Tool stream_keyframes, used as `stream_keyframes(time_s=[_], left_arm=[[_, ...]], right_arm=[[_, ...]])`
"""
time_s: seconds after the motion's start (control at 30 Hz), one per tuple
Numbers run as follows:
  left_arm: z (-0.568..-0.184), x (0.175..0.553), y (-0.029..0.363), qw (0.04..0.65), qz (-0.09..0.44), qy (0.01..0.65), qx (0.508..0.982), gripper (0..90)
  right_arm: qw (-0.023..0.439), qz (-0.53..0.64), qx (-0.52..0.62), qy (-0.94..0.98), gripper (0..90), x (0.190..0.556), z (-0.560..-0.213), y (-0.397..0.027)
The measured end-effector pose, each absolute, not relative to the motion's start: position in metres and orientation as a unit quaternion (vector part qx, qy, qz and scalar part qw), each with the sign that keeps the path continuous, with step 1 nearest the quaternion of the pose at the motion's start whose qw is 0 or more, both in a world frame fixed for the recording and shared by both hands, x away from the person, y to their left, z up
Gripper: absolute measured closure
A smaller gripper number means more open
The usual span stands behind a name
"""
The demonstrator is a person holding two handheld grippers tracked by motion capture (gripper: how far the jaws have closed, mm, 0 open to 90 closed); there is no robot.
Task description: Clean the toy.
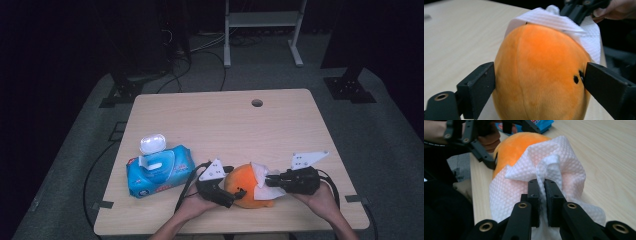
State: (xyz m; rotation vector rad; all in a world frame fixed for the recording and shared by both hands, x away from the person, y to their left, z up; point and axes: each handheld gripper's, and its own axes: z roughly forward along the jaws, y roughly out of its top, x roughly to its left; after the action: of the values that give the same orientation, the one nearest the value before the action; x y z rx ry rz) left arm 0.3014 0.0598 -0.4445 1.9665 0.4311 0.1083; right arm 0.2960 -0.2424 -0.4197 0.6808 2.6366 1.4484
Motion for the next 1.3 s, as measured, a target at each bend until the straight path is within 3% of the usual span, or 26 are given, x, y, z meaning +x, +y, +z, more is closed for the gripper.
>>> stream_keyframes(time_s=[0.13, 0.3, 0.37, 0.43, 0.6, 0.73, 0.83, 0.97, 1.03, 1.17, 1.3], left_arm=[[-0.44, 0.297, 0.058, 0.537, 0.084, 0.16, 0.824, 33.8], [-0.435, 0.276, 0.045, 0.536, 0.174, 0.065, 0.824, 40.2], [-0.436, 0.275, 0.046, 0.537, 0.172, 0.061, 0.824, 40.1], [-0.437, 0.28, 0.049, 0.538, 0.154, 0.082, 0.824, 36.5], [-0.435, 0.296, 0.052, 0.535, 0.074, 0.158, 0.826, 9.9], [-0.438, 0.306, 0.05, 0.515, 0.015, 0.193, 0.835, 8.1], [-0.441, 0.309, 0.053, 0.512, -0.01, 0.201, 0.835, 20.1], [-0.435, 0.301, 0.059, 0.542, 0.044, 0.173, 0.821, 44.5], [-0.429, 0.293, 0.058, 0.56, 0.108, 0.149, 0.808, 47.5], [-0.418, 0.282, 0.054, 0.563, 0.186, 0.123, 0.796, 47.4], [-0.43, 0.277, 0.044, 0.55, 0.181, 0.101, 0.809, 46.4]], right_arm=[[0.044, 0.488, 0.213, 0.845, 82.9, 0.294, -0.408, -0.241], [0.09, 0.528, 0.205, 0.819, 82.9, 0.292, -0.388, -0.235], [0.099, 0.531, 0.215, 0.814, 82.9, 0.294, -0.389, -0.239], [0.089, 0.519, 0.227, 0.819, 82.8, 0.298, -0.397, -0.243], [0.064, 0.495, 0.228, 0.836, 82.9, 0.294, -0.411, -0.239], [0.063, 0.491, 0.215, 0.842, 82.9, 0.29, -0.41, -0.234], [0.065, 0.486, 0.214, 0.845, 82.9, 0.29, -0.41, -0.231], [0.078, 0.498, 0.213, 0.837, 83.3, 0.291, -0.4, -0.231], [0.095, 0.513, 0.203, 0.829, 83.4, 0.287, -0.387, -0.228], [0.127, 0.549, 0.175, 0.808, 83.6, 0.275, -0.365, -0.217], [0.135, 0.546, 0.149, 0.813, 83.6, 0.265, -0.361, -0.196]])
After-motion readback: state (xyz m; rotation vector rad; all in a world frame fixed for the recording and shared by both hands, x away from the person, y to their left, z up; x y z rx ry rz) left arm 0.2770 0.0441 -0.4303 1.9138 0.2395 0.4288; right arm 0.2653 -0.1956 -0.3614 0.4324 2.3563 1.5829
